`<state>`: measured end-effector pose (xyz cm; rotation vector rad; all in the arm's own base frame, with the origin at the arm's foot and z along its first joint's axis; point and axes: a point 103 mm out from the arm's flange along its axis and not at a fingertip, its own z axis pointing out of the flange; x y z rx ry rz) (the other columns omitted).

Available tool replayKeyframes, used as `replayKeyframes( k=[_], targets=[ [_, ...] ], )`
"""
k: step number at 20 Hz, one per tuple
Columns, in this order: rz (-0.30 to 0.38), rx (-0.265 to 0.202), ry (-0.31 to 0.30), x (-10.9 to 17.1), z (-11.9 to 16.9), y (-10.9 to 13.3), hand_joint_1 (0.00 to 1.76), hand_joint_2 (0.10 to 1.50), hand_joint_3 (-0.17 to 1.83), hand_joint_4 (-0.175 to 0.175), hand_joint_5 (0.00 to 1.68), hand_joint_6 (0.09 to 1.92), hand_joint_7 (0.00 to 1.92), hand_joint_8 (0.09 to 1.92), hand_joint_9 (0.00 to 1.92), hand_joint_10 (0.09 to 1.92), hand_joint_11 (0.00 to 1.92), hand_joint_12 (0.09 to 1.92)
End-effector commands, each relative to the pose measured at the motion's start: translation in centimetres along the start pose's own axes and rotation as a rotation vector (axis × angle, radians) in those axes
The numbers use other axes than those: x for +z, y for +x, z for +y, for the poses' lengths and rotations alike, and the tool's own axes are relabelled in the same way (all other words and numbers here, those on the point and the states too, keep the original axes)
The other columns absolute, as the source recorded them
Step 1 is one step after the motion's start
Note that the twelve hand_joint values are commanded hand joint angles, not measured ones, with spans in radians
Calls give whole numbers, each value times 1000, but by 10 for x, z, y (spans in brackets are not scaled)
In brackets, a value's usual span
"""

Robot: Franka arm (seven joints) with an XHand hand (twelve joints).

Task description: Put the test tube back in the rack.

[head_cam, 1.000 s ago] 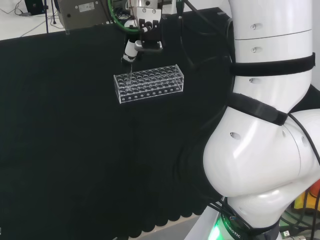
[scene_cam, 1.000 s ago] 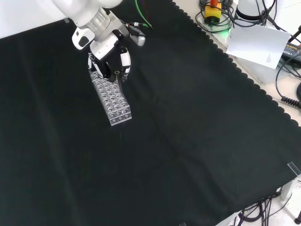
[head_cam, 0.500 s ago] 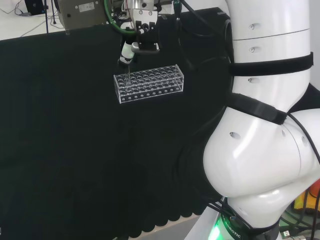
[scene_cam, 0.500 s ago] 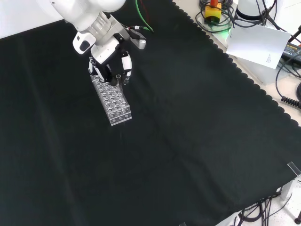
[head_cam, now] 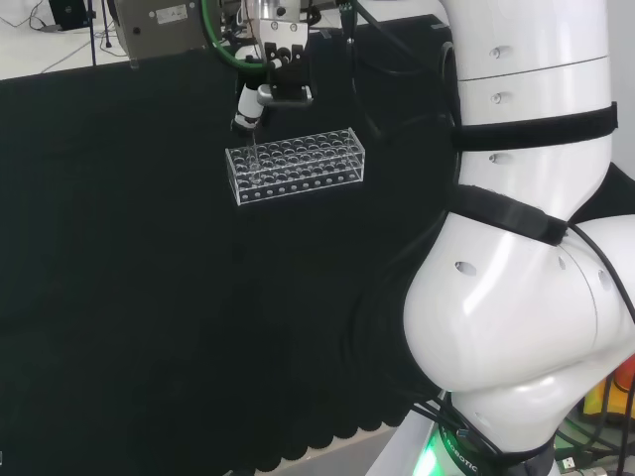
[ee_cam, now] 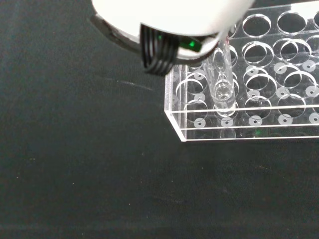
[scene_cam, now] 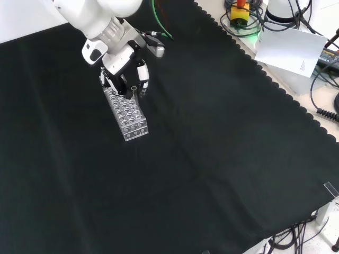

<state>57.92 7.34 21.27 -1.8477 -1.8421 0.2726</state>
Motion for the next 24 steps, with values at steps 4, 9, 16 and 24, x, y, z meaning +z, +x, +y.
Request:
replayKeyframes(
  k=[4,9,16,24],
  targets=[
    [2,6,17,14,6,-3,1433,619,627,-175,1349,476,1443,628,1473,87,717,1286],
    [4,5,32,22,9,-3,1433,619,627,-175,1350,476,1443,628,1473,87,717,1286],
    [7,6,57,34,14,-3,1433,620,627,-175,1349,476,1443,627,1474,87,717,1286],
    [29,-45,99,35,13,-4,1389,678,542,-175,1331,478,1405,575,1479,87,680,1316]
  ],
)
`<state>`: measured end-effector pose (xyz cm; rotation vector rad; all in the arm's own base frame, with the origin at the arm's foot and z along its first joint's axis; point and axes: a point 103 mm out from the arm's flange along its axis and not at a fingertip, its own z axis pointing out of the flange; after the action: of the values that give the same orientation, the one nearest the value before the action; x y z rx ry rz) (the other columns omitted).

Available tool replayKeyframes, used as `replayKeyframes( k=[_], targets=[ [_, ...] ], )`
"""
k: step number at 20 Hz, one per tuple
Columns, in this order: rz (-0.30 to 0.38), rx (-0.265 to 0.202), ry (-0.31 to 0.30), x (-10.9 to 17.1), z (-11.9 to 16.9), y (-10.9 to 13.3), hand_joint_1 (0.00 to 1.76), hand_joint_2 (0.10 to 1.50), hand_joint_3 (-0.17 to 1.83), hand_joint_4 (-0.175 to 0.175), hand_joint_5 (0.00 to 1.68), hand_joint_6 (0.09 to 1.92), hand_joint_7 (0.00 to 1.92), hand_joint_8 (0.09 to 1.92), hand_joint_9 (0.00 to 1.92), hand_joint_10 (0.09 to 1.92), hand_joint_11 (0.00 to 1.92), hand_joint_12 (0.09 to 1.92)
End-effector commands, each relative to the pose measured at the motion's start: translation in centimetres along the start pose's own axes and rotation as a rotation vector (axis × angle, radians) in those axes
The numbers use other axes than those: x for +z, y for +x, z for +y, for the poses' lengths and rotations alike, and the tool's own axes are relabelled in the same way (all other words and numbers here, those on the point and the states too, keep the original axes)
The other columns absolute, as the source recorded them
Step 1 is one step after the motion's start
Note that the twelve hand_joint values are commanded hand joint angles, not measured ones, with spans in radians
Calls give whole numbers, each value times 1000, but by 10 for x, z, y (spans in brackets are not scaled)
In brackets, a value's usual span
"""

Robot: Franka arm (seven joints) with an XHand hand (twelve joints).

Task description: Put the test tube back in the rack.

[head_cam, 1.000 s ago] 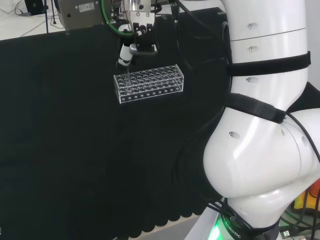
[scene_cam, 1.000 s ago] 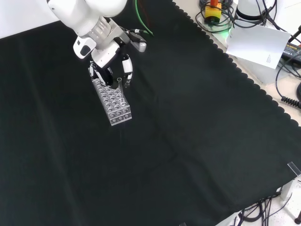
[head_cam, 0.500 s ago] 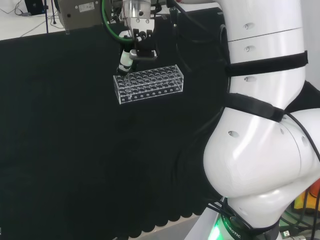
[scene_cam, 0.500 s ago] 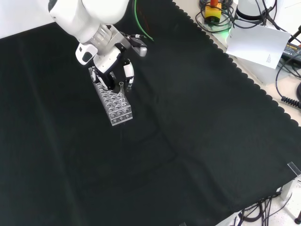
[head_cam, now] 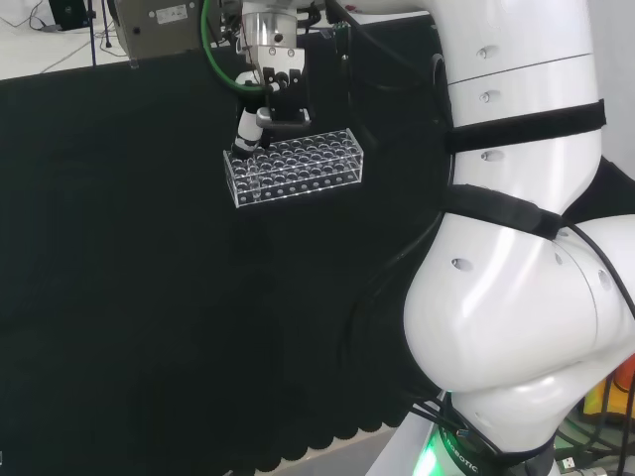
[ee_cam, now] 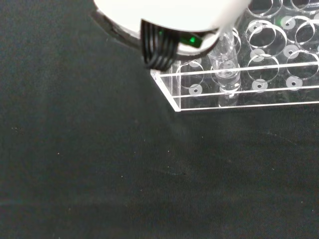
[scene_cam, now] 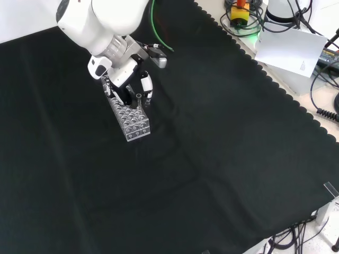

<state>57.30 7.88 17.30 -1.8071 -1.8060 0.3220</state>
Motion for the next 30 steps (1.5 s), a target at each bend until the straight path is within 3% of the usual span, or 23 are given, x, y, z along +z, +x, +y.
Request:
replayKeyframes(
  k=[1,2,4,5,7,11,19,22,26,30],
  targets=[
    [24,-62,39,-4,-2,-1,1311,748,445,-163,1295,522,1335,587,1451,87,616,1363],
    [24,-72,38,-6,-2,0,1254,812,351,-148,1263,561,1270,635,1424,87,565,1406],
    [27,-85,30,-10,-3,1,1158,749,367,-49,885,591,855,804,1182,87,397,1470],
    [29,-89,24,-12,-3,2,1126,687,451,-20,731,617,683,874,1073,87,326,1499],
    [29,-100,17,-17,-4,3,1092,604,574,6,564,642,477,935,935,87,224,1546],
    [22,-134,-8,-28,-9,7,1075,560,640,15,491,637,335,951,821,87,137,1579],
    [45,-184,-144,-73,-38,14,1051,553,646,21,457,606,255,934,716,87,60,1591],
    [87,-196,-185,-92,-51,13,877,663,573,16,427,570,225,943,665,87,15,1603],
    [45,-219,-236,-113,-73,13,670,782,475,9,355,445,144,940,577,87,0,1559],
    [26,-220,-277,-123,-95,13,606,818,410,10,327,303,71,923,491,87,0,1508]
  ],
)
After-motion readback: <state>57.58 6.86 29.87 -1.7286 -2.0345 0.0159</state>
